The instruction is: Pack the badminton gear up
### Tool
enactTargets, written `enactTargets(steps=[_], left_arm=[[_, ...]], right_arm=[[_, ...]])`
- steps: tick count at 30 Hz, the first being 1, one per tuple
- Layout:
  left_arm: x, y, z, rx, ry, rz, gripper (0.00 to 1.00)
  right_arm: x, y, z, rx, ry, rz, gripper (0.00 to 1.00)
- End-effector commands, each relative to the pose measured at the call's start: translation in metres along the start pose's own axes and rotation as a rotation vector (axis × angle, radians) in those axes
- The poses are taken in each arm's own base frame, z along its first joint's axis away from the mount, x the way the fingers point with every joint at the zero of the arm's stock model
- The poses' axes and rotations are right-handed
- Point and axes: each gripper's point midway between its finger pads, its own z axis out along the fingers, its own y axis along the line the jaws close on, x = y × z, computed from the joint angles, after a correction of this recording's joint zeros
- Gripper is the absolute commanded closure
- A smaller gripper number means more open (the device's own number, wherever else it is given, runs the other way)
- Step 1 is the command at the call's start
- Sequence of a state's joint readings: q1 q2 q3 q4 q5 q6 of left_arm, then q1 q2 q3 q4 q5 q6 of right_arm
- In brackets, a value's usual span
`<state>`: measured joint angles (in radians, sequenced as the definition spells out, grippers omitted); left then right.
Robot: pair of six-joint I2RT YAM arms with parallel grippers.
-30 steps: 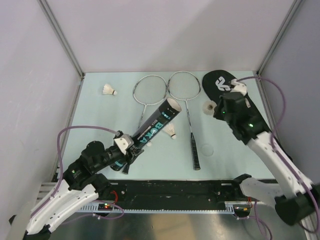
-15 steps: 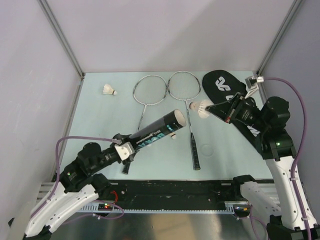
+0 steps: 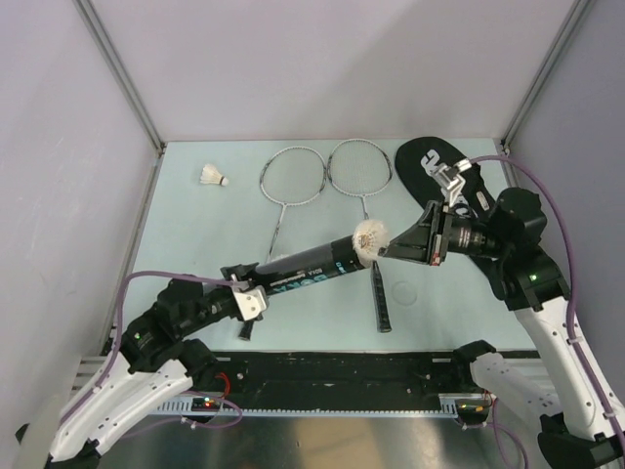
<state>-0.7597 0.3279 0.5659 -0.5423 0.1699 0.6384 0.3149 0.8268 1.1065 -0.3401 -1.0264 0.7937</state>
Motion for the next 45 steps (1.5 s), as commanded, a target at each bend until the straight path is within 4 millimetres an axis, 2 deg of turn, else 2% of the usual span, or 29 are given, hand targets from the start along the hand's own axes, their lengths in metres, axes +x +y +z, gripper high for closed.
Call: enactTargets(steps=[1,7,11,19,22,28,34,40,45], left_arm=[[-0.044,0.018,-0.004,-0.02,-0.136,0.088,0.65],[-0.05,0.024,-0.011,-0.058,-0.16,0.085,0.64],[-0.046,0.028,-0.017,-0.1,-0.158,0.076,0.65],[-0.067,0.029,-0.032,-0.106,-0.245,0.065,0.65],[-0.071,0.029,-0.034,-0.103,-0.258,0.065,0.65],[-0.074,0.027,-0.031,-0.079,-0.263,0.059,0.65],[-0.071,0.026,-0.031,-0.082,-0.256,0.06,0.65],[-0.069,0.025,-0.028,-0.073,-0.25,0.052,0.65],[-0.065,0.026,-0.026,-0.077,-0.231,0.054,0.65]], right_arm=[[0.01,-0.005,0.008,0.014,0.04,0.025,1.0],[0.01,-0.018,0.01,0.071,0.028,0.045,1.0],[0.002,-0.015,0.002,0.087,-0.024,0.056,1.0],[0.002,0.025,-0.002,-0.063,-0.002,0.059,1.0],[0.006,0.03,0.0,-0.087,0.017,0.055,1.0],[0.014,0.021,0.018,-0.051,0.037,0.074,1.0],[0.012,0.005,0.028,0.041,-0.011,0.073,1.0],[0.016,-0.027,0.036,0.222,-0.039,0.056,0.91],[0.022,-0.034,0.039,0.286,-0.023,0.043,0.78]])
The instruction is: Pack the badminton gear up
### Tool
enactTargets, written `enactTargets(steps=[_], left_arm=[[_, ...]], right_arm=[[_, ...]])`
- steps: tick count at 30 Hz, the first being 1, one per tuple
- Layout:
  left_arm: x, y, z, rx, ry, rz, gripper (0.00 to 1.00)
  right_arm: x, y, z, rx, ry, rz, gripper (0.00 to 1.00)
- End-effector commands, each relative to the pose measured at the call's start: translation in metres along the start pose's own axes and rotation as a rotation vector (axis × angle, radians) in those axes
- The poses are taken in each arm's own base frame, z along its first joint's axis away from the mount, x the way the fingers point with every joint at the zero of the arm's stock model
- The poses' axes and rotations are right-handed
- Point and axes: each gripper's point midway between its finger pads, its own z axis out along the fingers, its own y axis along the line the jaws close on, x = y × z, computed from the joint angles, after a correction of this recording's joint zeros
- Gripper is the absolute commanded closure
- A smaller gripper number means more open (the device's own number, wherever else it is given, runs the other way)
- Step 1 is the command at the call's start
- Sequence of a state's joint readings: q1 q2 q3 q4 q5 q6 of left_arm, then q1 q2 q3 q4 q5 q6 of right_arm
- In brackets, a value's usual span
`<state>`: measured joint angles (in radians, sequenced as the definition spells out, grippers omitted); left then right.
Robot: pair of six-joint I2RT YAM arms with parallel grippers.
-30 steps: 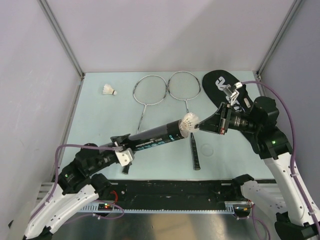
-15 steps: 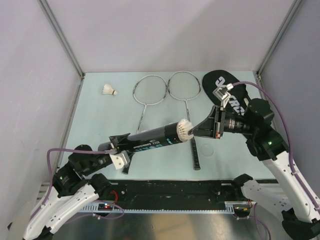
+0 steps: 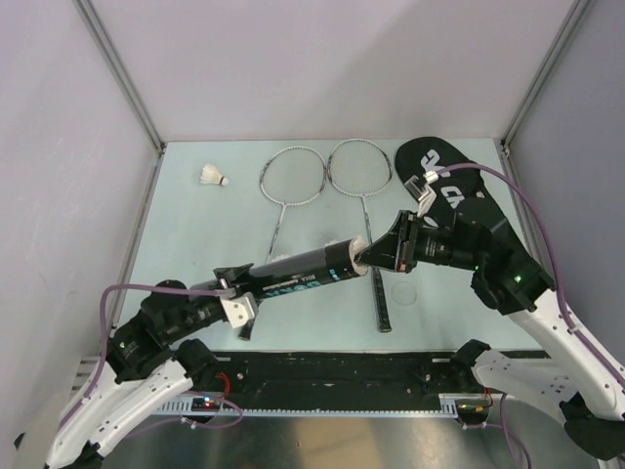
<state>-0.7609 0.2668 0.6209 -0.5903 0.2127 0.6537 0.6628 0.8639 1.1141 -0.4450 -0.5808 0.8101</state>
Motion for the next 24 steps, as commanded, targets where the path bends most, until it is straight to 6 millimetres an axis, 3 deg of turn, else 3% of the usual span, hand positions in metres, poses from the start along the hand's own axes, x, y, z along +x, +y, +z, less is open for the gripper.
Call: enactTargets(steps=[1,6,14,24], left_arm=[[-0.042,0.024,-0.003,-0.076,-0.15,0.027,0.65],[-0.033,0.028,-0.003,-0.107,-0.113,0.014,0.65],[-0.015,0.029,0.001,-0.145,-0.056,-0.041,0.65],[-0.014,0.019,-0.001,-0.139,-0.104,-0.075,0.64]], right_arm=[[-0.006,-0.021,0.0,0.147,-0.045,-0.038,0.75],[-0.013,-0.024,-0.009,0.203,-0.088,-0.046,0.62],[-0.027,-0.008,-0.026,0.189,-0.185,-0.045,0.38],[-0.037,-0.001,-0.004,0.129,-0.171,-0.063,0.42]])
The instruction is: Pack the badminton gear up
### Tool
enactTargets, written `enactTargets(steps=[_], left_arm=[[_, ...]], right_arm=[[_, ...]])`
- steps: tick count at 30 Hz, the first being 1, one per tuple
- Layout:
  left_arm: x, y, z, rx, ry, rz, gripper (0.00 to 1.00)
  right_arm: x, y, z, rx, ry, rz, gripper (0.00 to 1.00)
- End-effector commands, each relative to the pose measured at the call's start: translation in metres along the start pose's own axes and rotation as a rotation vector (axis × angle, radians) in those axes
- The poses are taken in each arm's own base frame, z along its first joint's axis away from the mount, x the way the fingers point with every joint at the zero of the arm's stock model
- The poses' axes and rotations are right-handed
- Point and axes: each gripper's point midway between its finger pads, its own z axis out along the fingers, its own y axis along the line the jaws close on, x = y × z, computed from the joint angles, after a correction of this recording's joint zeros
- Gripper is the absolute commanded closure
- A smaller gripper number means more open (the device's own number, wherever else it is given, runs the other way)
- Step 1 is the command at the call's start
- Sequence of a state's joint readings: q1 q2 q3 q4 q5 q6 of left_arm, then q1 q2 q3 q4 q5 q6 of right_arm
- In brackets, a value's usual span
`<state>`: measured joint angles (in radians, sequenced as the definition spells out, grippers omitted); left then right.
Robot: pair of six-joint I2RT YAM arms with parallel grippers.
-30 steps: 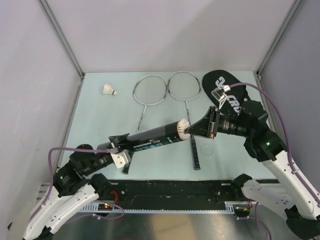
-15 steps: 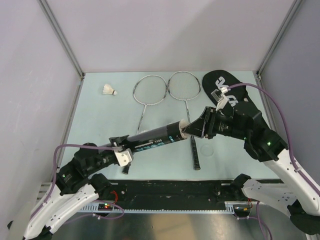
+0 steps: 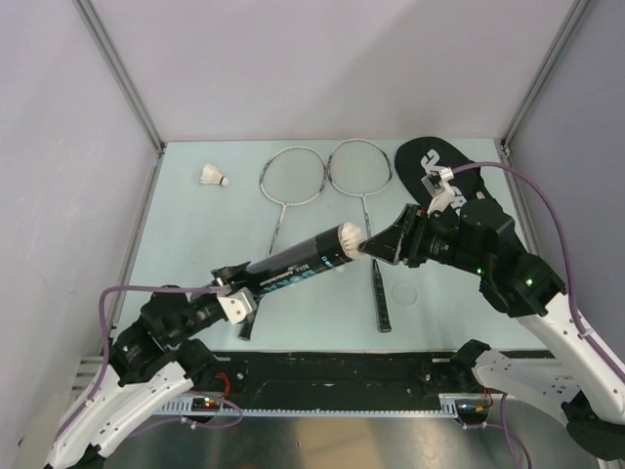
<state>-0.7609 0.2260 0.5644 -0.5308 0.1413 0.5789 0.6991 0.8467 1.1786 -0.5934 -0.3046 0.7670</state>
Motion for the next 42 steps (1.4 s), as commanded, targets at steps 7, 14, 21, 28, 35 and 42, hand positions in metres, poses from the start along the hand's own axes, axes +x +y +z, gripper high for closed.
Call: enactTargets(steps=[7,14,21,28,35,42], left_arm=[[-0.03,0.009,-0.005,-0.043,-0.143,0.006,0.64],[-0.028,0.011,-0.004,-0.046,-0.126,0.009,0.64],[-0.011,0.027,-0.002,-0.141,-0.029,-0.024,0.65],[0.019,0.047,-0.008,-0.315,0.086,-0.132,0.64],[0.036,0.066,-0.025,-0.521,0.103,-0.279,0.65],[0.009,0.08,-0.057,-0.646,-0.151,-0.336,0.65]], right_arm=[[-0.004,0.022,0.032,-0.106,0.063,-0.04,0.39],[0.013,0.023,0.043,-0.105,0.123,-0.06,0.5],[-0.01,0.026,0.025,-0.093,0.003,-0.068,0.4],[-0.053,0.022,0.004,-0.053,-0.209,-0.152,0.28],[-0.079,-0.031,0.027,0.125,-0.243,-0.357,0.25],[-0.05,-0.089,0.094,0.168,0.028,-0.536,0.26]])
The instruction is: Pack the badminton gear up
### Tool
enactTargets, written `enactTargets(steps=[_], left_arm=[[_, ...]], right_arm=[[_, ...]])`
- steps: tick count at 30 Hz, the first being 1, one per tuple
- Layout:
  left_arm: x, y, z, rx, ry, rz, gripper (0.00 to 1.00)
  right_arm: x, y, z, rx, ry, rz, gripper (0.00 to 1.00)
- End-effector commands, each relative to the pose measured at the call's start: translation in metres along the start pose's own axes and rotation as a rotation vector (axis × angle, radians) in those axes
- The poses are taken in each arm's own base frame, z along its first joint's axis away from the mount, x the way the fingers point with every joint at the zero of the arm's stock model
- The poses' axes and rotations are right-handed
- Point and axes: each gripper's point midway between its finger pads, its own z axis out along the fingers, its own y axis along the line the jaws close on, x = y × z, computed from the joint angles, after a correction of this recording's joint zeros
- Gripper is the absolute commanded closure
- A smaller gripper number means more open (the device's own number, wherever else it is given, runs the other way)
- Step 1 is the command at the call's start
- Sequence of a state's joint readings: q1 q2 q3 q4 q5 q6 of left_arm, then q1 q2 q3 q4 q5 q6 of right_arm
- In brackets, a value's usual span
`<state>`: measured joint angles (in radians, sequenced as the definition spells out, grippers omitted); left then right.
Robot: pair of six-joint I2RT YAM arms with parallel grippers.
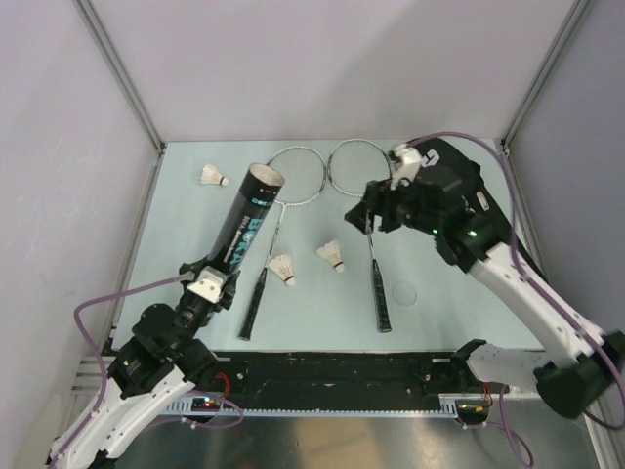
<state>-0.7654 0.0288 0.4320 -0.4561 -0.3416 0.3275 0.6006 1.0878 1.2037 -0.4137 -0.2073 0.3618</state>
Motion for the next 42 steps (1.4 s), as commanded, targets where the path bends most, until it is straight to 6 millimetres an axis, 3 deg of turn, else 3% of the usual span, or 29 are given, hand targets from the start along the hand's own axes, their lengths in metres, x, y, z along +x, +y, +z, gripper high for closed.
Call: enactTargets(steps=[1,12,18,22,29,39,42], left_arm=[[-0.049,0.029,-0.018,-0.118,-0.247,-0.146,0.65],[-0.067,0.004,-0.024,0.035,-0.344,-0.155,0.64],[-0.077,-0.018,-0.025,0.159,-0.37,-0.18,0.64],[-0.077,-0.027,-0.028,0.209,-0.394,-0.19,0.63],[-0.072,-0.035,-0.025,0.238,-0.379,-0.177,0.62],[-0.065,-0.04,-0.016,0.25,-0.33,-0.154,0.62],[-0.066,-0.043,-0.017,0.271,-0.331,-0.154,0.62]], right_arm=[[0.025,-0.017,0.042,-0.037,0.135,-0.199,0.26],[0.105,-0.041,0.137,-0.228,0.478,-0.264,0.24],[0.137,-0.05,0.173,-0.282,0.623,-0.221,0.25],[0.153,-0.06,0.186,-0.287,0.692,-0.214,0.26],[0.172,-0.074,0.182,-0.29,0.802,-0.207,0.27],[0.18,-0.092,0.142,-0.26,0.919,-0.166,0.35],[0.184,-0.096,0.13,-0.258,0.944,-0.131,0.42]])
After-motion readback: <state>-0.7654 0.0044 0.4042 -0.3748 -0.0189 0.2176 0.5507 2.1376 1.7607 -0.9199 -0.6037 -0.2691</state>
